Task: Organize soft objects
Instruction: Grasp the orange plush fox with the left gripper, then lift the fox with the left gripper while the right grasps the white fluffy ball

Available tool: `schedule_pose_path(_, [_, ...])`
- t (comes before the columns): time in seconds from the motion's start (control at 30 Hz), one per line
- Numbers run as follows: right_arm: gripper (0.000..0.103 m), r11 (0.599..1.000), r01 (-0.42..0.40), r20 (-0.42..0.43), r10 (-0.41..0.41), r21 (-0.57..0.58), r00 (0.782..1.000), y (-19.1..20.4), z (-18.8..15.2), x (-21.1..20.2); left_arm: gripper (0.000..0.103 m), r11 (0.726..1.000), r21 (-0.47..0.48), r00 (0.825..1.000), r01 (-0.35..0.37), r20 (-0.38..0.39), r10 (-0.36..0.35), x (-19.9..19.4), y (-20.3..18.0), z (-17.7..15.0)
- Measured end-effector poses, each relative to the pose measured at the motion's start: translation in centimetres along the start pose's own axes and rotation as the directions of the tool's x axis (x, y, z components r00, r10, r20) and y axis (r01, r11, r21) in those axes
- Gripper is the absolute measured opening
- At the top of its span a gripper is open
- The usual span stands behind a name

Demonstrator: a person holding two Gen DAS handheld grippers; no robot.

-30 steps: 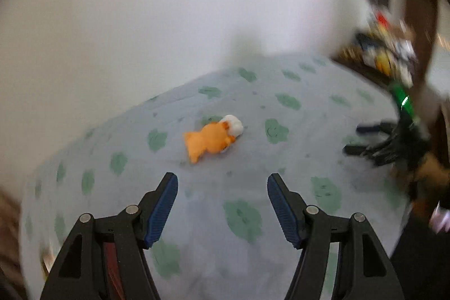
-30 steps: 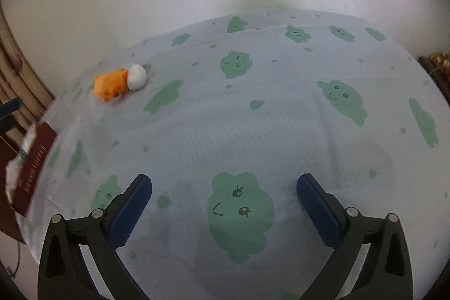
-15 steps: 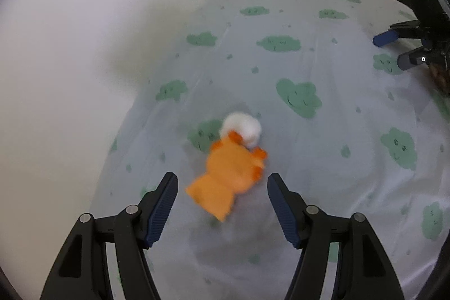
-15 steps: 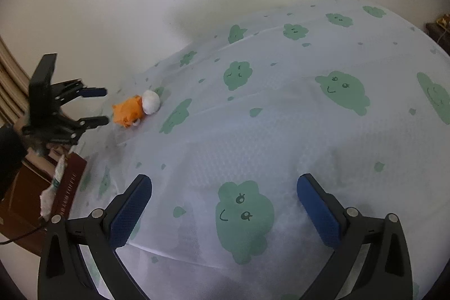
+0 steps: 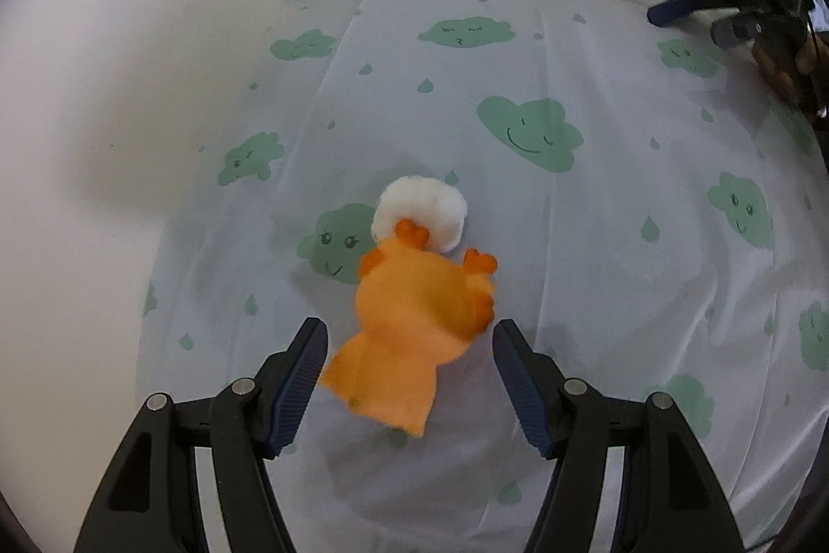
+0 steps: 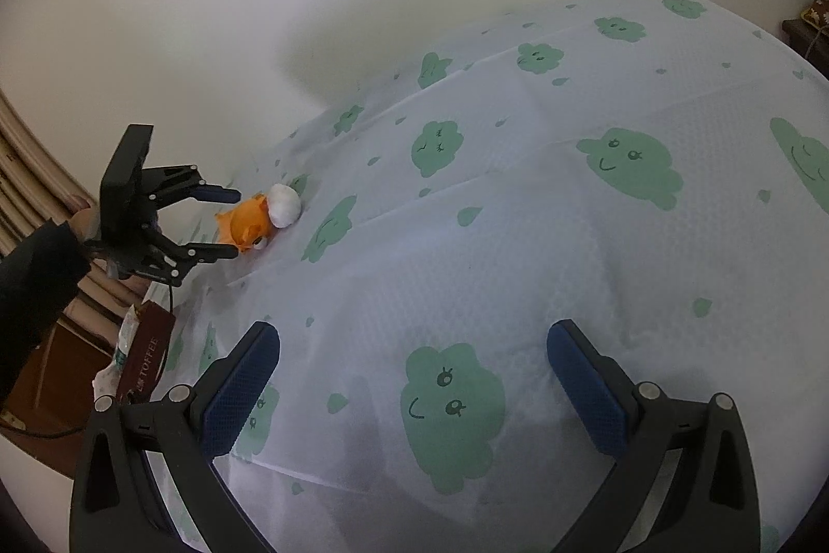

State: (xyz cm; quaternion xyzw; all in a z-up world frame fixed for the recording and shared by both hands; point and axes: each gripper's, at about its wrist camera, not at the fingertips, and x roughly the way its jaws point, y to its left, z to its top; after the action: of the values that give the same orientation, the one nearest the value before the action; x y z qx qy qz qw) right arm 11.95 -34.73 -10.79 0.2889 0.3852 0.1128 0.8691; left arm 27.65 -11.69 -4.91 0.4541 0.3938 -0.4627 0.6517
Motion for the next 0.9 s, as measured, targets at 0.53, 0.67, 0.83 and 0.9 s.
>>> schedule_pose_path(0.53, [0.103,0.999,-0.026,0.012,0.026,0.025,1.000,-0.6,0.0,-0.1,0.047,0.612,-0.791,0.996,-0.006,0.047,0.071,-6.1,-2.5,-5.3])
schedule_pose_path(0.67, [0.103,1.000,-0.004,0.004,0.004,0.003,1.000,-0.2,0.0,0.0,0.047,0.403,-0.908,0.978,0.118,0.175,0.110,-9.3,-8.6,-8.1])
schedule_pose_path(0.83, [0.102,0.997,0.057,-0.002,-0.057,-0.055,0.998,0.9,0.0,-0.1,0.048,0.290,-0.937,0.952,0.197,0.253,0.173,-12.0,-14.5,-9.2])
schedule_pose_path(0.9, [0.097,0.989,0.047,-0.020,-0.051,-0.137,0.999,2.7,0.3,0.3,0.048,0.244,-0.937,0.939,0.248,0.295,0.179,-13.0,-16.0,-9.6])
